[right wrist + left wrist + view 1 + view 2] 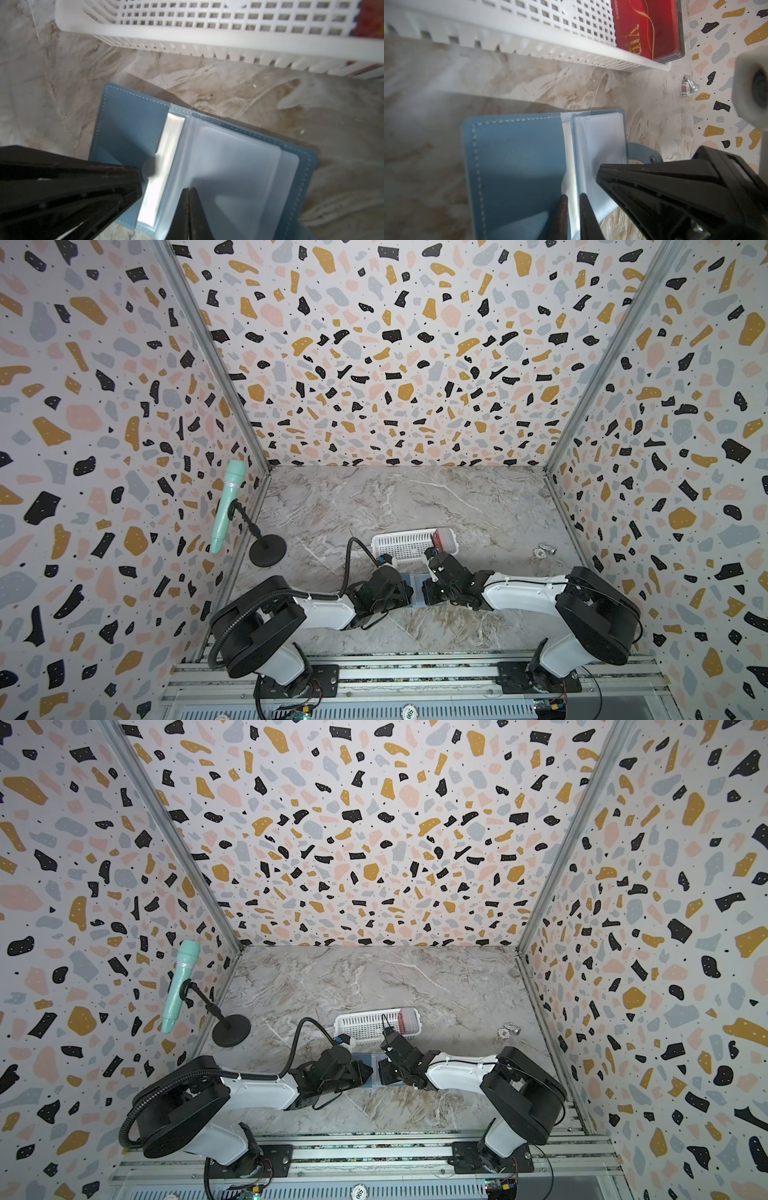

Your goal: Put the credit cards into the card holder

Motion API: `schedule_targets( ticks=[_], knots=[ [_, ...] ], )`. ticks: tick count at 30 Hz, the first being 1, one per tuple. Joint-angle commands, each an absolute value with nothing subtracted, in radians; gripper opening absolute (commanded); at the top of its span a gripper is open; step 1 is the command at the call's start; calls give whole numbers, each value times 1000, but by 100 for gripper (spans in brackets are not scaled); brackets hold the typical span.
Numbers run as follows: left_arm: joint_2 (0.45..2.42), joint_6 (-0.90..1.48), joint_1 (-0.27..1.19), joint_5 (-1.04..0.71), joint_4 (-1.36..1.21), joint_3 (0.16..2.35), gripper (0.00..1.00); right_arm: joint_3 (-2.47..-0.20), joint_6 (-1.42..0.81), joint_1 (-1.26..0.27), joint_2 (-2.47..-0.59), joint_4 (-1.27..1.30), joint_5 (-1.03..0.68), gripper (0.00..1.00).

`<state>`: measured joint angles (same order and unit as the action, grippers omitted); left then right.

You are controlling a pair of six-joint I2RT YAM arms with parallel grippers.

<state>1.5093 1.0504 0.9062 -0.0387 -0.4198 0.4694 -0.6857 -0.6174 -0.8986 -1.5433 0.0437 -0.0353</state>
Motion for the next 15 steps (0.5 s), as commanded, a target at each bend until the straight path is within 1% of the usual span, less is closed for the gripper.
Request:
schedule_targets(
  ticks=[1,11,13,15],
  knots=[
    [1491,1035,909,-25,-425,456,15,-712,-600,-896,-1493,5,-14,7],
    [1454,1029,908,-23,-426,462,17,-700,-587,-890,-1384,12,6,9],
    [1444,1024,908,-24,-426,466,18,-697,-580,-887,-1356,6,13,13],
    [1430,1019,908,-25,-422,474,20,-699,-570,-882,-1323,-10,25,15]
  ],
)
